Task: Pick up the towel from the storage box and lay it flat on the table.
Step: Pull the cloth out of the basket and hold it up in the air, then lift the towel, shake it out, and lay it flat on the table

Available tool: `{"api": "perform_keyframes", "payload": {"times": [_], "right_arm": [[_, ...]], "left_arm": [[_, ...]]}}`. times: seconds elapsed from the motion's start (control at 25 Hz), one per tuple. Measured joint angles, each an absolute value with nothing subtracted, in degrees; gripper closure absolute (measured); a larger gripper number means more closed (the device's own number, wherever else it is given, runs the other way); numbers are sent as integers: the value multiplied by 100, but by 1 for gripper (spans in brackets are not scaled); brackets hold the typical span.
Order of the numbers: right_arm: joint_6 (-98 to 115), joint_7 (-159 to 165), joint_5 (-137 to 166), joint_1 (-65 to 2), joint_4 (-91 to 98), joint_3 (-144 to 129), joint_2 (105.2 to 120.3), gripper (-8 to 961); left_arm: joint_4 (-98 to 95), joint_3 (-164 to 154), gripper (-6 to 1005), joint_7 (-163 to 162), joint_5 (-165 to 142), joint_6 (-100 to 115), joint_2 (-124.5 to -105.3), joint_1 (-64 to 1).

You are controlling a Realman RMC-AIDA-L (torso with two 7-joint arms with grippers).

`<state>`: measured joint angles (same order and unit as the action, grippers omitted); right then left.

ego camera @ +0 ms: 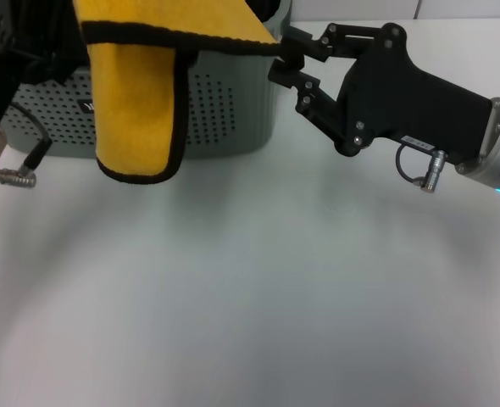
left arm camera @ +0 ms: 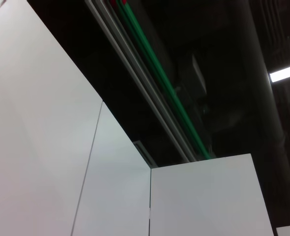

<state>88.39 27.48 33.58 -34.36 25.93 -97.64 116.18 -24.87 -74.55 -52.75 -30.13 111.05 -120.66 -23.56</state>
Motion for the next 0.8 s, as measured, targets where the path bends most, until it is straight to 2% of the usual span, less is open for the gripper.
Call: {"api": "perform_keyframes", "payload": {"times": [0.16,0.36,0.56,0.8], "right_arm": [[8860,2742,3336,-3381,2593,-9760,11618,704],[8880,2735,3320,-3375,2594,-9755,11619,777],[8890,2733,3320,-3375,2611,-9734,11618,924],[8921,2625,3262,-3351,2650,-9742,11618,935]], "left_arm": [[-2487,-7470,961,-5274,-2970,11107,-12060,-2344],[-2487,-7599,959,-5304,-2983,11109,-12055,-2355],[-2487,-7695,957,-5284,-2965,11110,-12048,-2333],[-2387,-7699,954,-5269,-3005,11103,-12047,-2238]]}}
